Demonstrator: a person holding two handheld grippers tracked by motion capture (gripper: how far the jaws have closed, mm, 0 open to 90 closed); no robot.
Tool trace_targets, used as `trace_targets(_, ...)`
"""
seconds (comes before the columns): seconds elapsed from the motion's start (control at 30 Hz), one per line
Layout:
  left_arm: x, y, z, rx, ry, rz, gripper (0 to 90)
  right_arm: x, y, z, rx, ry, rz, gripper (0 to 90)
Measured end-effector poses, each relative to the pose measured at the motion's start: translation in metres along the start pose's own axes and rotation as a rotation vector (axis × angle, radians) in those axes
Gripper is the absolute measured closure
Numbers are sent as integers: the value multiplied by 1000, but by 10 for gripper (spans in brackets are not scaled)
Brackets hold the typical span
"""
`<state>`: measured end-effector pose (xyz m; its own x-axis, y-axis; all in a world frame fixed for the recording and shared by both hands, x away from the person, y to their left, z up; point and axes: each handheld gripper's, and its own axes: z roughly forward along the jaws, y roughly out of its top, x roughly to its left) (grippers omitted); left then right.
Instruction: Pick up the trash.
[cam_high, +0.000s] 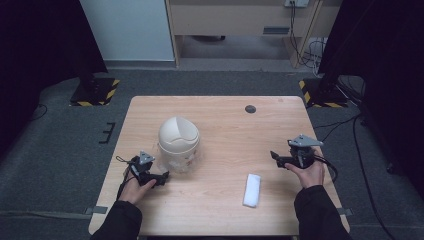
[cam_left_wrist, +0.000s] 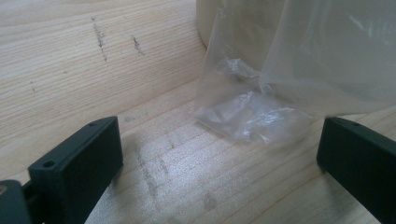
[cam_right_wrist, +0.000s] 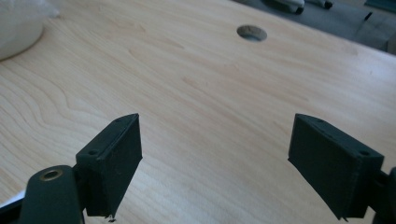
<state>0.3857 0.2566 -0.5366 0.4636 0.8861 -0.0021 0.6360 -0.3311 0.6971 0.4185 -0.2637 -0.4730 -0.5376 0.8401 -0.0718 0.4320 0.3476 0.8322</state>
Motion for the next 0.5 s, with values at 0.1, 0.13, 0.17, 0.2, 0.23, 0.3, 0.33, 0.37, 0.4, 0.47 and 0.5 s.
trace_targets(0.1,0,0,0,0,0,0,0,1,6,-1,-16,1,-8,175)
trace_targets(0.13,0,0,0,0,0,0,0,3,13,-2,-42,7,-18,174)
trace_targets(0.17,0,0,0,0,0,0,0,3,13,-2,-42,7,-18,174)
trace_targets(0.2,0,0,0,0,0,0,0,5,15,-3,-53,13,-22,175)
trace_targets(0.23,0,0,0,0,0,0,0,7,21,-4,-67,24,-33,177)
trace_targets(0.3,0,0,0,0,0,0,0,11,27,-5,-84,30,-44,178)
trace_targets(0.33,0,0,0,0,0,0,0,12,30,-5,-85,32,-55,184)
trace_targets(0.37,0,0,0,0,0,0,0,14,34,-6,-93,33,-65,186)
trace_targets(0.4,0,0,0,0,0,0,0,14,34,-6,-93,33,-65,186)
trace_targets(0.47,0,0,0,0,0,0,0,20,43,-8,-115,53,-84,188)
trace_targets(0.5,0,0,0,0,0,0,0,20,43,-8,-115,53,-84,188)
